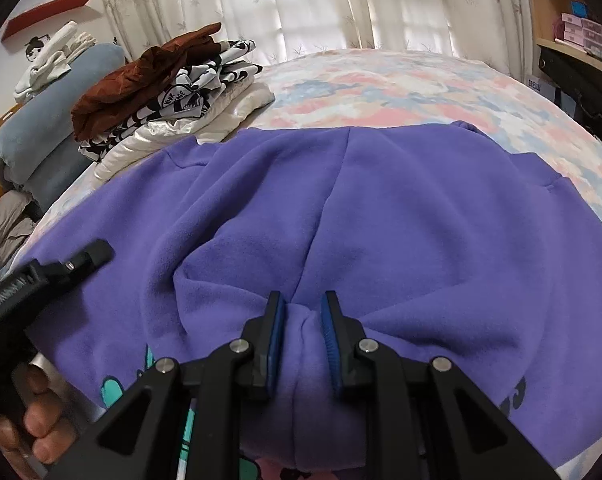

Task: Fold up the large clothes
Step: 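Grasp the hoodie side with both grippers and fold it over the middle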

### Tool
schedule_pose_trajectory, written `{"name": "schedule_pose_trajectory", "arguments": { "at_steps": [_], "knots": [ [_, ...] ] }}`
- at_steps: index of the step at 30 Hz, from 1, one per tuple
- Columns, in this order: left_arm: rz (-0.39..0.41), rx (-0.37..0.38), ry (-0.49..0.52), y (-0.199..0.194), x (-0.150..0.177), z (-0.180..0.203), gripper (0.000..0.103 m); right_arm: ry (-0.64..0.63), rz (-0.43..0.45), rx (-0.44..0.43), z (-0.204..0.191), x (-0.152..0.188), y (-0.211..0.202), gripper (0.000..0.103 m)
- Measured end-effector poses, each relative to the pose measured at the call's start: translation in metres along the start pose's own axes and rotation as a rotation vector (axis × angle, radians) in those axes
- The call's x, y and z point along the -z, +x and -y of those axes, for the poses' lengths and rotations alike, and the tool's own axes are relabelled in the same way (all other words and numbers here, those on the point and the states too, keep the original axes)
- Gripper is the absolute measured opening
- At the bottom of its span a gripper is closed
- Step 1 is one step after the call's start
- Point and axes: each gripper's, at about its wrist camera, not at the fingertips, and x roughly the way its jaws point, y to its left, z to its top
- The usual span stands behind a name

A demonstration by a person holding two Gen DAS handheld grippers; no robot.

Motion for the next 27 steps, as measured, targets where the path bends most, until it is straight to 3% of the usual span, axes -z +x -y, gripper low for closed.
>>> {"name": "schedule_pose_trajectory", "arguments": {
  "at_steps": [6,13,22,24,27],
  "knots": [
    [0.043,0.019,0.227,-0.019,-0.007,0.072,0.015,0.026,0.000,-0.032,0.006,0.001,-0.001,0.020],
    [0.026,0.054,0.342,-0.018,-0.004,0.139,0.015,0.142,-0.038,-0.150,0.029,-0.001,-0.001,0.019],
    [-0.021,0.109,0.491,-0.010,0.028,0.229,0.015,0.303,-0.076,-0.302,0.073,0.003,-0.031,0.019],
    [-0.041,0.118,0.511,-0.005,0.037,0.248,0.015,0.326,-0.052,-0.294,0.090,0.009,-0.050,0.019],
    [-0.082,0.140,0.539,0.007,0.056,0.275,0.015,0.341,0.012,-0.183,0.120,0.020,-0.081,0.019]
  ]
}}
